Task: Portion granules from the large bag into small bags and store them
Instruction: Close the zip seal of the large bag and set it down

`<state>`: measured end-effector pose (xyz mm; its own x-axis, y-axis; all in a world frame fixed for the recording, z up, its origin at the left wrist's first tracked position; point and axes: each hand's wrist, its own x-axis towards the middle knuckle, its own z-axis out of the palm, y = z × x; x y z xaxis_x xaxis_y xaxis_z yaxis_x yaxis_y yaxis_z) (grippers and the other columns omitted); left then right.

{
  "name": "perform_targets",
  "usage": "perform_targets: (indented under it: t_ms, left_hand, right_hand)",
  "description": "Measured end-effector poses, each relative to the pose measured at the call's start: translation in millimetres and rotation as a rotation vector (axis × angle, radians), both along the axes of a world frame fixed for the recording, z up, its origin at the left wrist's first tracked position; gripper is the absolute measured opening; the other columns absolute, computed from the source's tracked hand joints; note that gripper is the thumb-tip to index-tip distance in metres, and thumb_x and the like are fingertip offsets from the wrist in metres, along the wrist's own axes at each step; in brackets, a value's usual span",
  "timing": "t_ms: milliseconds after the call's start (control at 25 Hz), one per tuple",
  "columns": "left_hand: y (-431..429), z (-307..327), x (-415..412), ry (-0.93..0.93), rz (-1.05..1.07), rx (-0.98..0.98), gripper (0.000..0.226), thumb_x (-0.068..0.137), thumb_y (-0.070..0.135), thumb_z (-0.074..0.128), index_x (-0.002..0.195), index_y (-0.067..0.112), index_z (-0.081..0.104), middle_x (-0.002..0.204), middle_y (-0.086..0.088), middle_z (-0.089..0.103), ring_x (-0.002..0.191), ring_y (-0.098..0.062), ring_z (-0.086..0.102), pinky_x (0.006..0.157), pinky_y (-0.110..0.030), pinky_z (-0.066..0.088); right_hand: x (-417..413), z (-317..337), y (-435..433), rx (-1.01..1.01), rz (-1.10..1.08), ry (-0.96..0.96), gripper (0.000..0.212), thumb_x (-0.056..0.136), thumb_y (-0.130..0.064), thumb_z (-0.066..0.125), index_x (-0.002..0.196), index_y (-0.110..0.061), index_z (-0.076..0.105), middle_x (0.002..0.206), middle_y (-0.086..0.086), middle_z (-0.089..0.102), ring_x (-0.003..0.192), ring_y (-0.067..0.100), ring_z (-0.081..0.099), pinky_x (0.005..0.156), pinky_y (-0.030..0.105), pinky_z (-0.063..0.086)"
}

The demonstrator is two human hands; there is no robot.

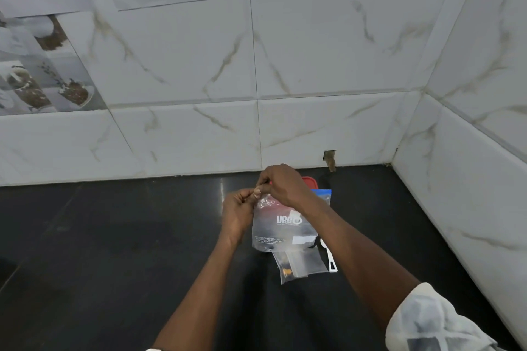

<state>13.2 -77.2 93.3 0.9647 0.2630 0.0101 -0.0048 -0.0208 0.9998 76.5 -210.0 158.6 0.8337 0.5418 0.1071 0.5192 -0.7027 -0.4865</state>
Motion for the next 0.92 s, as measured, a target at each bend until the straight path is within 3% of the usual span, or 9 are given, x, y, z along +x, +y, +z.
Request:
perform_targets:
  t_ms: [160,320,440,560,680,760,840,920]
  left_hand:
    - [2,-5,-5,0.0,0.077,0.045,0.02,0.095,0.007,0.065,0.082,0.011,0.081,0.067,0.0,0.071,0.064,-0.012,0.057,0.063,-0.032,0.049]
    - [32,-10,-10,0.015,0.1,0.024,0.017,0.097,0.008,0.064,0.091,0.005,0.08,0.077,-0.005,0.075,0.073,-0.017,0.065,0.072,-0.038,0.054]
    - [28,-7,-9,0.019,0.067,0.007,0.018,0.098,0.007,0.062,0.091,0.002,0.078,0.077,-0.009,0.076,0.072,-0.018,0.067,0.071,-0.038,0.057]
    - [17,0,-6,0.012,0.055,-0.051,0.02,0.101,0.008,0.058,0.09,0.002,0.073,0.063,0.006,0.071,0.061,-0.008,0.064,0.06,-0.027,0.054]
    - [18,0,-5,0.004,0.033,-0.107,0.022,0.104,0.011,0.053,0.097,0.001,0.07,0.058,0.01,0.066,0.054,-0.002,0.061,0.072,-0.034,0.054]
    - [20,-1,-8,0.005,0.027,-0.12,0.022,0.105,0.012,0.052,0.097,0.0,0.069,0.056,0.011,0.064,0.052,0.0,0.057,0.072,-0.034,0.053]
    - [22,-2,-9,0.021,0.016,-0.163,0.016,0.101,0.012,0.059,0.103,0.002,0.071,0.071,0.003,0.073,0.063,-0.008,0.067,0.067,-0.031,0.058]
    - [24,-4,-10,0.033,0.014,-0.176,0.014,0.094,0.008,0.068,0.106,0.004,0.073,0.087,-0.008,0.078,0.074,-0.016,0.073,0.066,-0.029,0.06]
  right_hand:
    - [0,6,-23,-0.149,0.037,-0.071,0.021,0.088,-0.033,0.067,0.086,-0.012,0.068,0.085,-0.003,0.066,0.08,0.017,0.056,0.082,0.028,0.029]
    - [19,5,-85,-0.149,-0.037,0.026,0.018,0.084,-0.033,0.072,0.079,-0.017,0.066,0.077,-0.01,0.066,0.075,0.008,0.058,0.073,0.029,0.04]
    - [23,2,-109,-0.09,-0.053,0.056,0.012,0.085,-0.028,0.071,0.08,-0.019,0.066,0.071,-0.018,0.06,0.07,-0.003,0.053,0.069,0.025,0.036]
    - [17,-6,-112,0.272,-0.126,0.21,0.014,0.085,-0.024,0.074,0.097,-0.018,0.068,0.083,-0.007,0.067,0.08,0.006,0.063,0.071,0.023,0.048]
    - [-2,-35,-114,0.686,-0.188,0.542,0.034,0.084,-0.015,0.076,0.116,-0.015,0.064,0.101,0.006,0.074,0.094,0.017,0.072,0.079,0.025,0.057]
    - [-13,-61,-112,0.768,-0.221,0.617,0.027,0.086,-0.01,0.072,0.113,-0.008,0.066,0.104,0.007,0.075,0.099,0.022,0.072,0.081,0.03,0.059]
    - [-20,-78,-106,0.845,-0.286,0.604,0.02,0.086,-0.008,0.072,0.105,-0.001,0.07,0.1,0.01,0.076,0.098,0.028,0.072,0.088,0.04,0.058]
    - [-23,-81,-99,0.918,-0.328,0.562,0.017,0.085,-0.006,0.072,0.101,0.0,0.071,0.097,0.012,0.076,0.095,0.029,0.072,0.088,0.042,0.058]
